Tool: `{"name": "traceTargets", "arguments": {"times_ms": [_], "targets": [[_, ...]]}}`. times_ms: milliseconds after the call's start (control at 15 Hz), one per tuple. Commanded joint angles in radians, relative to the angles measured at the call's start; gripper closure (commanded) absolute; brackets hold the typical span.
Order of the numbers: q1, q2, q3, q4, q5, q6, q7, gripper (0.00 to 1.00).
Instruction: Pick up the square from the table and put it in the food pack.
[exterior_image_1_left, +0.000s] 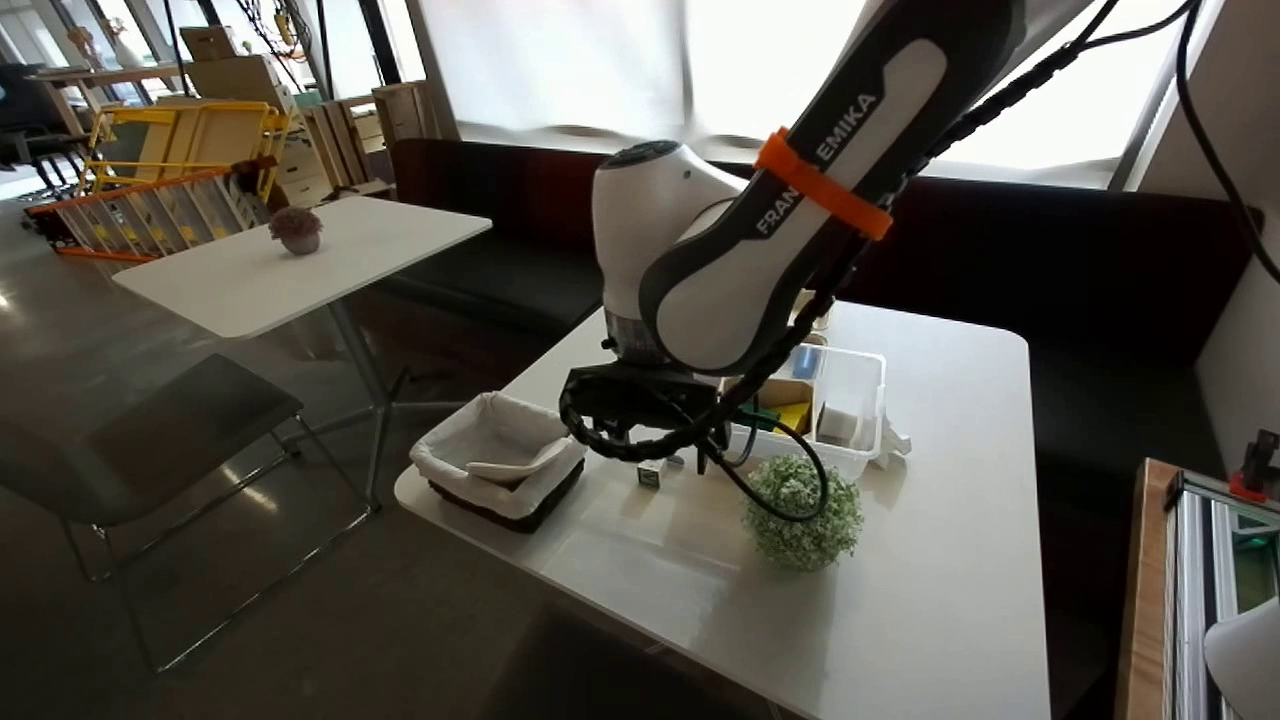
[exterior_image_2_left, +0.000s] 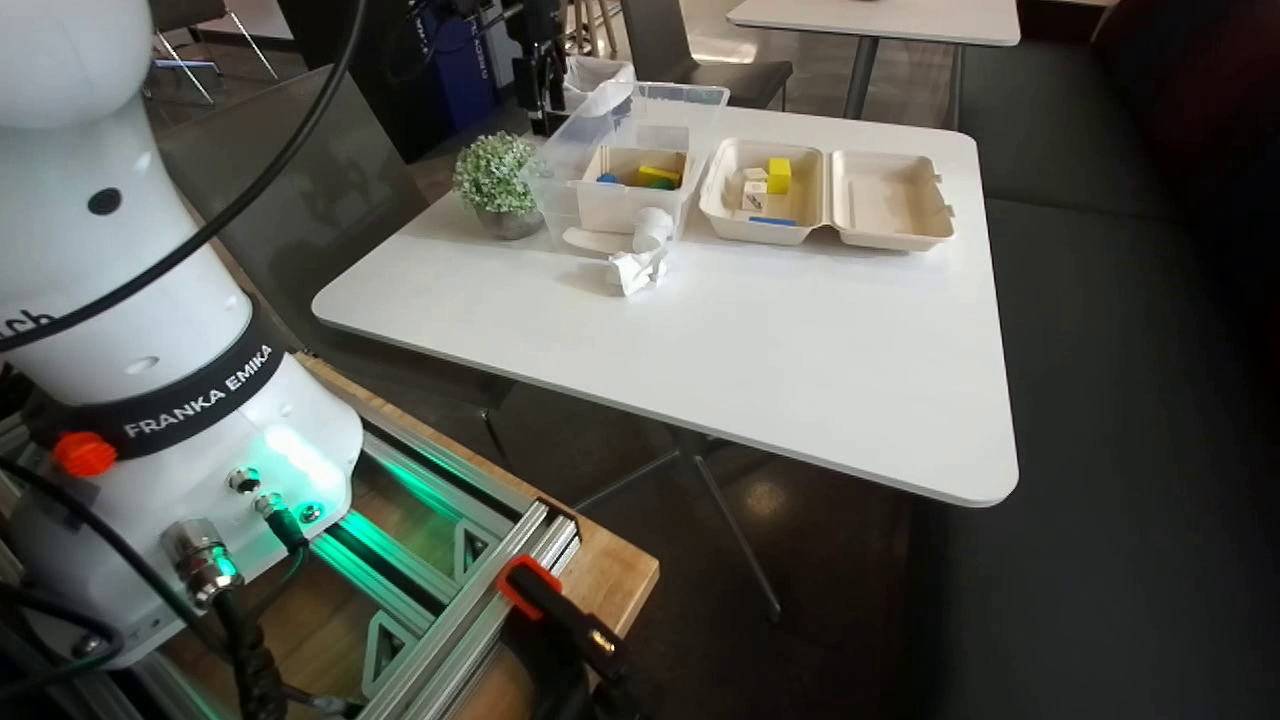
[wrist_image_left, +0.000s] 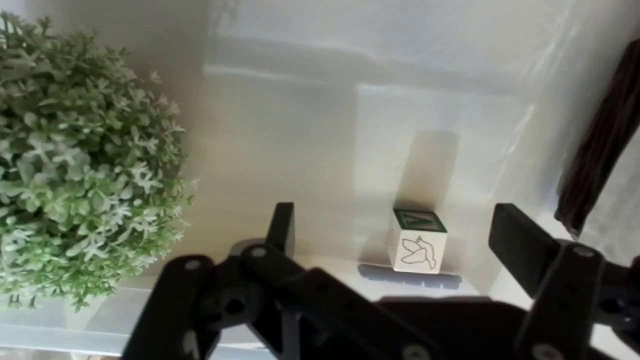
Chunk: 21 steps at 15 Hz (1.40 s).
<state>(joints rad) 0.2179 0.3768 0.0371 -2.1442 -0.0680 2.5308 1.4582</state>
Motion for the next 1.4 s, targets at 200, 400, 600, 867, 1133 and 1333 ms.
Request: {"name": "traceTargets", "arguments": {"times_ms": [200,400,600,867,1133,1333], "targets": [[0.063,0.113,-0.075,0.094,-0.049,-0.015,0.078,0.0],[0.083,0.156,-0.097,0.148,-0.065,-0.032,0.097,0.0],[0.097,0.195,-0.116,0.181,-0.076,-0.029,0.099,0.15],[0.126,0.233,-0.156,0.207,-0.118,-0.017,0.116,0.42],[0.139,0.256,-0.174,0.227,-0.142,-0.019,0.121,0.29],[0.135,0.26,-0.166,0.236,-0.134,-0.023,0.112,0.55]]}}
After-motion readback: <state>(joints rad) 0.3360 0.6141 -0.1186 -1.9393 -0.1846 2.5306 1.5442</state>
